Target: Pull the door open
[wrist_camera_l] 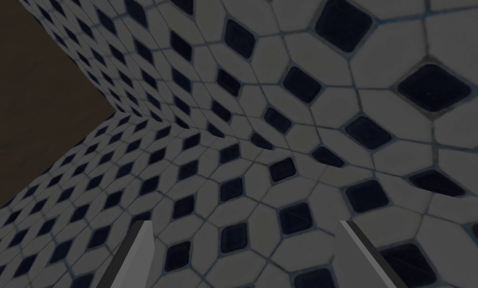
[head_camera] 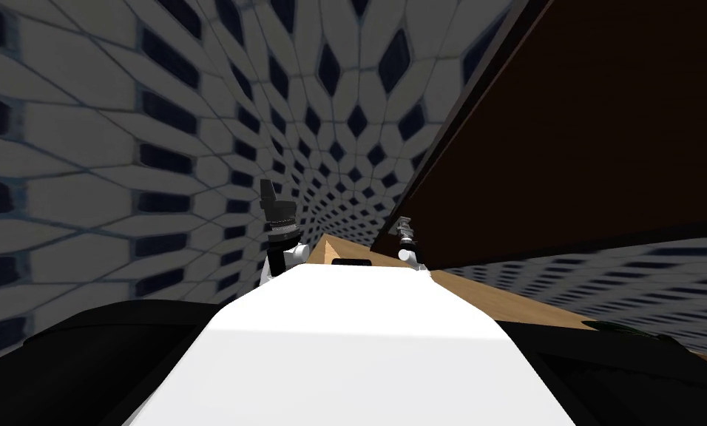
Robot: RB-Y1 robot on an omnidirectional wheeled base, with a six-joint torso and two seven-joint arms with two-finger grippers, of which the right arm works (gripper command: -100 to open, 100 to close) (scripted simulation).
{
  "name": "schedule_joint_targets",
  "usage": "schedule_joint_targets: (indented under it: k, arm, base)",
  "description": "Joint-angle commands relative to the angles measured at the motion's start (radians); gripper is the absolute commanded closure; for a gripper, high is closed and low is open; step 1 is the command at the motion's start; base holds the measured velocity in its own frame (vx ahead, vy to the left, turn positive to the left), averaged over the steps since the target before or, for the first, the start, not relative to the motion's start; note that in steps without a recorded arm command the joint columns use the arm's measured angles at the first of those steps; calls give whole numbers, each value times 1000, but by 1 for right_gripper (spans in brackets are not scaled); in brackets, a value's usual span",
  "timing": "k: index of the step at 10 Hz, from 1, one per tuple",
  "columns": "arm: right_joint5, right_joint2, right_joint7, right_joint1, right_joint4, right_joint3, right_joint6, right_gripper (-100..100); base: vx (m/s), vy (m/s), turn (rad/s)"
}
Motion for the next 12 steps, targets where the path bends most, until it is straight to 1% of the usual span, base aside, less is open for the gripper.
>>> schedule_joint_targets:
  k: [1, 2, 4, 6, 7, 10, 11, 12]
  arm:
    - [1, -15, -15, 8, -6, 11, -6, 100]
    - [1, -19, -20, 10, -8, 14, -8, 100]
    - [1, -39, -41, 20, -16, 29, -17, 100]
    - [2, -62, -65, 32, -25, 46, -27, 100]
    - [3, -80, -84, 41, -33, 59, -34, 100]
    - [4, -117, -123, 60, -48, 86, -50, 100]
    - [4, -109, -114, 56, -39, 83, -46, 100]
    - [8, -127, -133, 66, -44, 102, -56, 100]
  base:
    - [-96, -19, 111]
    - [-149, -59, 121]
    - [-190, -52, 122]
    - [-217, -36, 158]
    - [-259, -46, 188]
    - [-248, -75, 174]
    - [-106, -24, 39]
    - [-194, -38, 130]
